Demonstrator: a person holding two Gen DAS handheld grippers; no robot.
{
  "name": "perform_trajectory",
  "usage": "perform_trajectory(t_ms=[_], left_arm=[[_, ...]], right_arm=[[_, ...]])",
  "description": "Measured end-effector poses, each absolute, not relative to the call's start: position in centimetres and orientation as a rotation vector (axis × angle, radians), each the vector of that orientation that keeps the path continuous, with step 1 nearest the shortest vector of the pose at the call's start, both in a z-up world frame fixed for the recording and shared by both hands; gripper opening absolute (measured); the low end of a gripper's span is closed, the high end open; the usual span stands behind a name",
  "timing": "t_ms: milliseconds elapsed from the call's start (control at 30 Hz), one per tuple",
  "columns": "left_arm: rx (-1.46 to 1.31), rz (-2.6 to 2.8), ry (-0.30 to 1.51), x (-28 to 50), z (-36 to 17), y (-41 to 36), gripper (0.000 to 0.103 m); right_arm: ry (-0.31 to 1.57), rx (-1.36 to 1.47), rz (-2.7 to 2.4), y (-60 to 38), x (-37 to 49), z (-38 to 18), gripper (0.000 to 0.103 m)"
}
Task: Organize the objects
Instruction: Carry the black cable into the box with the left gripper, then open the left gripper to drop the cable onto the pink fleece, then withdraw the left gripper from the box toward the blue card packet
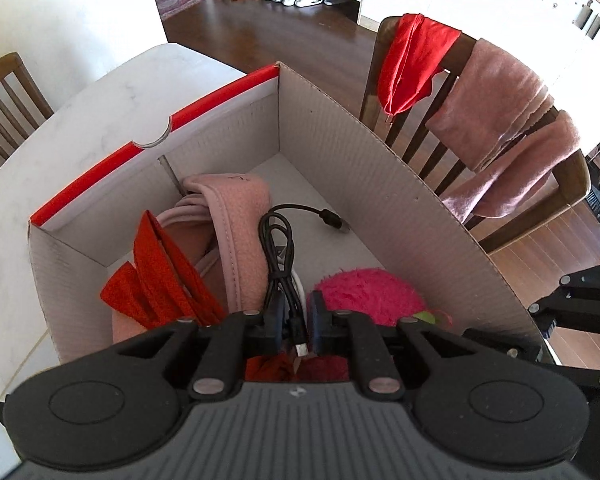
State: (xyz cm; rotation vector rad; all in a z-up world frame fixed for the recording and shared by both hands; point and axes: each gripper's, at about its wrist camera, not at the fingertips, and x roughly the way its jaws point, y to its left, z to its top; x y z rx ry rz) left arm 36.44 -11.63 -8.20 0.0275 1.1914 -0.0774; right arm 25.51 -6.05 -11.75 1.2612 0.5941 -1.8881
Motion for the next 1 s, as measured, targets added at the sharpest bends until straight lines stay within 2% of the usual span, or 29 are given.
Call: perform_trajectory(t_ms=[133, 200, 800, 867, 933, 1000], left_arm=[[0.009, -0.077, 1.173, 35.7, -7.5, -11.4, 0.027], [0.001, -0.081, 1.163, 35.3, -7.0, -11.3, 0.029], [-0.116, -0.067, 1.013, 28.0, 0.5, -7.8, 0.030], [-0.118, -0.037, 0.999, 26.8, 1.0, -6.7, 0.036], [-0.138, -0.008, 0.973, 25.5, 1.5, -5.4, 0.055], [-0.156, 0.035, 0.953, 24.0, 2.0, -3.8, 0.058]], right_arm=[[0.603, 1.255, -1.884, -6.0, 25.5, -11.8, 0.007], [0.610, 1.251, -1.877, -6.0, 25.5, -11.8, 0.007], [0.635, 1.238, -1.853, -6.0, 25.7, -11.9, 0.007], [0.638, 1.236, -1.850, -6.0, 25.8, -11.8, 0.007], [0.638, 1.235, -1.849, -6.0, 25.8, -11.8, 0.007], [0.644, 1.233, -1.846, -5.9, 25.8, -11.8, 0.007]])
